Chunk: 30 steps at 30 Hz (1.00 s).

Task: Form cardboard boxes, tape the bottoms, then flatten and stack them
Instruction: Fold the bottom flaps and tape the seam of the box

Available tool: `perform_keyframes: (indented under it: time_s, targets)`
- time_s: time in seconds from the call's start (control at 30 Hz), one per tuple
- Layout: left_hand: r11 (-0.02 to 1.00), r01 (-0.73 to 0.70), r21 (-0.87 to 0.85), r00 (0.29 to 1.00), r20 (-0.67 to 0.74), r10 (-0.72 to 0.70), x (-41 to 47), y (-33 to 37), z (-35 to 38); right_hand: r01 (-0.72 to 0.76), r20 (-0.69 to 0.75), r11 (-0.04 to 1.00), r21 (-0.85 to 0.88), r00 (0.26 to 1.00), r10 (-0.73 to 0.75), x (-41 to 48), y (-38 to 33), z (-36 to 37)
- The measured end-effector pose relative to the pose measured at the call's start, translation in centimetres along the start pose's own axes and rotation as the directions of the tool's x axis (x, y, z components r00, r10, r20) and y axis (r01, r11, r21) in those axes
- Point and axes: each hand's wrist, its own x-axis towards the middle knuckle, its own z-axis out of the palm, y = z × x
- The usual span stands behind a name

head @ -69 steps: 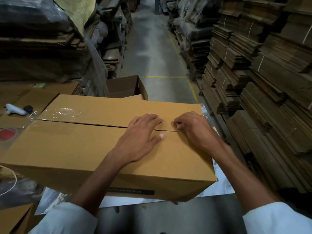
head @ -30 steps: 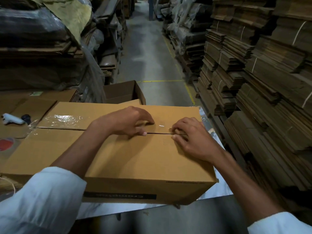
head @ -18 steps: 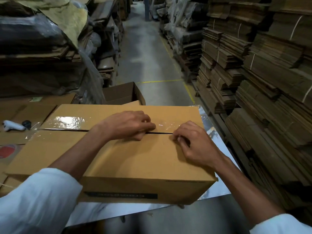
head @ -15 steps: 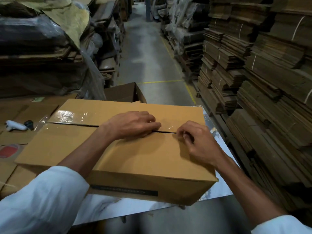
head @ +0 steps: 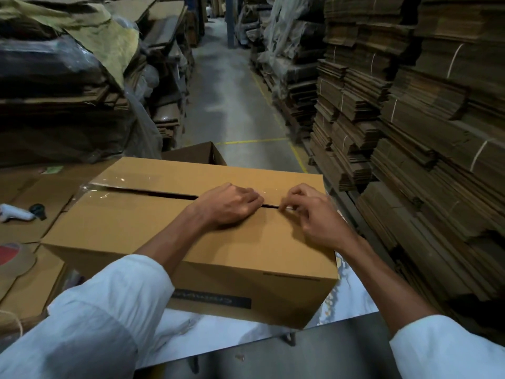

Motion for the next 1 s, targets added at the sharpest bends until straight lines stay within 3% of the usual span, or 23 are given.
perform_keyframes:
  time_s: [0.1, 0.27, 0.5, 0.8, 1.0]
  targets:
    - [0.992, -0.054, 0.114, 0.999, 0.0, 0.054, 0.4, 0.0, 0.4, 0.133, 0.112, 0.975, -0.178, 0.987, -0.114, 0.3, 0.9, 0.0]
    - [0.981, -0.104, 0.167, 0.994, 0.003, 0.105, 0.8, -0.1, 0.5, 0.372, 0.322, 0.843, -0.388, 0.912, -0.254, 1.6, 1.7, -2.3]
    - [0.986, -0.081, 0.148, 0.996, -0.012, 0.083, 1.3, -0.2, 1.0, 0.358, 0.528, 0.847, -0.394, 0.842, -0.111, 3.8, 0.4, -3.9]
    - [0.996, 0.006, 0.086, 0.999, 0.04, -0.01, 2.3, 0.3, 0.4, 0.522, 0.582, 0.697, -0.491, 0.792, -0.184, 4.8, 1.6, -4.7]
    - [1.0, 0.028, 0.003, 0.998, 0.049, -0.028, 2.4, 0.5, 0.4, 0.702, 0.697, 0.559, -0.441, 0.66, -0.28, 6.5, 0.7, -5.5]
